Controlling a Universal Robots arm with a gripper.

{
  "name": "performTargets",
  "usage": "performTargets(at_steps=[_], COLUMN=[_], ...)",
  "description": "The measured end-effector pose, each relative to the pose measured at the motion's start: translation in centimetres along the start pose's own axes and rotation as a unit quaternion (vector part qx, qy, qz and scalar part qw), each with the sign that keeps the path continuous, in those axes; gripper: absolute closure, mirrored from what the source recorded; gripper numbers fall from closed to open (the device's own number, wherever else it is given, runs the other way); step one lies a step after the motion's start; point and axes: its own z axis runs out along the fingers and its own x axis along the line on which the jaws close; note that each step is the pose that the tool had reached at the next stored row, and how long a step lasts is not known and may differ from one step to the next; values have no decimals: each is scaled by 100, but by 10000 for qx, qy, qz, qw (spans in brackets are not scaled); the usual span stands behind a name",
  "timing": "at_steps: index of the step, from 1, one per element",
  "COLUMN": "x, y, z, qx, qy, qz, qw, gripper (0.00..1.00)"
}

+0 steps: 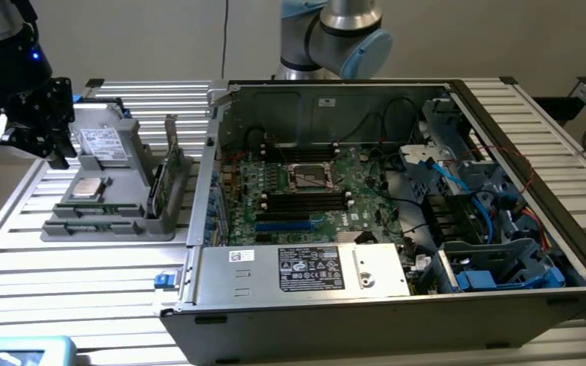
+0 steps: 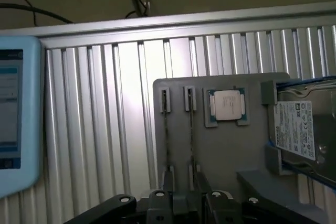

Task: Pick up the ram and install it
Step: 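Pick up the ram and move it above insertion slot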

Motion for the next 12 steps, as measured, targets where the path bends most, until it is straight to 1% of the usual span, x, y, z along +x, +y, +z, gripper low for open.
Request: performTargets(at_steps=[3, 5, 12], x=[1, 1, 2], y=[-2, -3, -8], z=[54, 91, 217], qx=[-2, -1, -2], qy=[6, 7, 8], qz=[-145, -189, -203], qw=[9999, 9998, 9998], gripper=[69, 69, 69])
